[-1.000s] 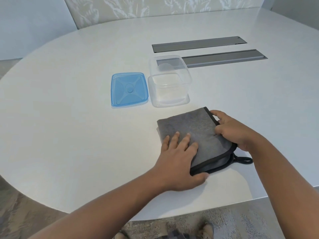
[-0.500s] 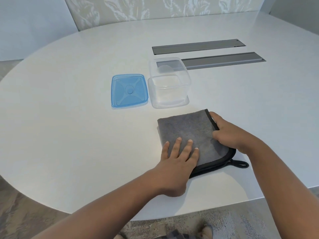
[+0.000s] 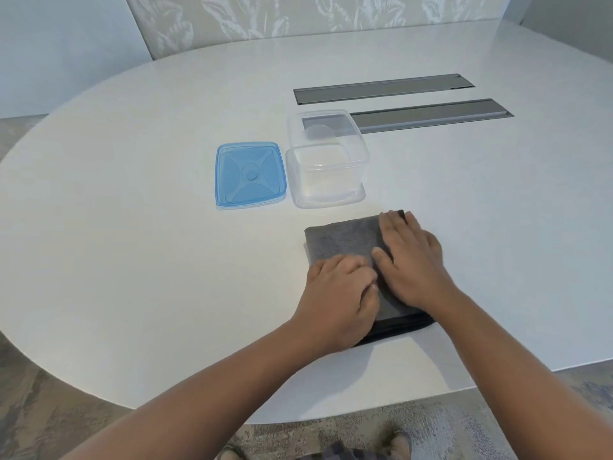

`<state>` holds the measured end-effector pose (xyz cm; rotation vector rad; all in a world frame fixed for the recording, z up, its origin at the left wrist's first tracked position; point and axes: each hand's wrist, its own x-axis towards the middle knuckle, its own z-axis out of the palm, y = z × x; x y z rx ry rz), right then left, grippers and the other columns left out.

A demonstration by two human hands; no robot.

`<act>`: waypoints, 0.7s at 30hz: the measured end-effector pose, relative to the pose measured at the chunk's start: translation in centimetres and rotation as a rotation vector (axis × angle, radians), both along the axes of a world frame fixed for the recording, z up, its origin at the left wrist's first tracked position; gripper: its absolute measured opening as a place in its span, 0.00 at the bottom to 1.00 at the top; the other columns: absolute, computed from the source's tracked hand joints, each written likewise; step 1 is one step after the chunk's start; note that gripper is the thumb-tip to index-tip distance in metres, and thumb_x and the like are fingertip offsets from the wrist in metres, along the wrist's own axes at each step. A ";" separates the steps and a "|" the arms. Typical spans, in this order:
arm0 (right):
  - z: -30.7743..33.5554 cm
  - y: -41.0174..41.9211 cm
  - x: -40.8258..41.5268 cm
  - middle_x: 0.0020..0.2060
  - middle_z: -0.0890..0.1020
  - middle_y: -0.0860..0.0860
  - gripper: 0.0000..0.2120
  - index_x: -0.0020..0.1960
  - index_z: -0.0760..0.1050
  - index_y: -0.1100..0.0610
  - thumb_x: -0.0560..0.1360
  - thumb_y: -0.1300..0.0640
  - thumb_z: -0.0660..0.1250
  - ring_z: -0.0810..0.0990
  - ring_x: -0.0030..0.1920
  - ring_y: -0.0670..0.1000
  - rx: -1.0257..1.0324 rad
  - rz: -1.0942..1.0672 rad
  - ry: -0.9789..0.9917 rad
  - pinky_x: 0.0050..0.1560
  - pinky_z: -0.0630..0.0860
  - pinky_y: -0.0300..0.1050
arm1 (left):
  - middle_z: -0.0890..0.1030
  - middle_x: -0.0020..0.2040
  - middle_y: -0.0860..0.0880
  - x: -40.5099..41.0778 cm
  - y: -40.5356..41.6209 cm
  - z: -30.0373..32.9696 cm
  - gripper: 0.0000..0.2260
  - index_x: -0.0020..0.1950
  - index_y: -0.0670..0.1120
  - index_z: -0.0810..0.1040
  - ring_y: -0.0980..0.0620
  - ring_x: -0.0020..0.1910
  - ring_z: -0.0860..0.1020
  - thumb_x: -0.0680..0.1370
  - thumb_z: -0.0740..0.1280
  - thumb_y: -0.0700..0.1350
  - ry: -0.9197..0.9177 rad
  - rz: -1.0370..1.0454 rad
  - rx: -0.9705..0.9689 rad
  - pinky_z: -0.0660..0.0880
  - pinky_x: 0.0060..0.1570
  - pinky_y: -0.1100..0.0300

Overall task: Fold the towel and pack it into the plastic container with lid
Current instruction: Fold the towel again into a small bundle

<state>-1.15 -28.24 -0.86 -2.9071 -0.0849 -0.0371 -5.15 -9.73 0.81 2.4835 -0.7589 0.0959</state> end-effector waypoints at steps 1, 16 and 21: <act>-0.5 0.1 -0.2 0.84 0.51 0.51 0.32 0.84 0.48 0.51 0.83 0.42 0.45 0.43 0.82 0.54 -0.038 0.016 0.020 0.78 0.48 0.56 | 0.74 0.71 0.52 0.4 -0.2 -0.4 0.16 0.67 0.50 0.77 0.47 0.75 0.65 0.83 0.57 0.50 -0.050 0.015 0.008 0.56 0.73 0.52; -1.5 2.9 0.7 0.84 0.47 0.53 0.38 0.84 0.46 0.51 0.78 0.35 0.35 0.41 0.82 0.57 -0.096 -0.068 0.071 0.80 0.45 0.57 | 0.42 0.85 0.49 3.5 2.1 -3.6 0.56 0.84 0.59 0.46 0.45 0.81 0.32 0.62 0.46 0.88 0.041 0.088 0.373 0.31 0.76 0.42; -1.5 6.2 1.4 0.84 0.48 0.55 0.37 0.84 0.47 0.52 0.79 0.36 0.38 0.41 0.82 0.58 -0.070 -0.064 0.062 0.79 0.43 0.59 | 0.40 0.84 0.51 4.7 5.4 -3.5 0.57 0.83 0.61 0.43 0.46 0.80 0.30 0.60 0.47 0.88 0.067 0.094 0.399 0.34 0.77 0.39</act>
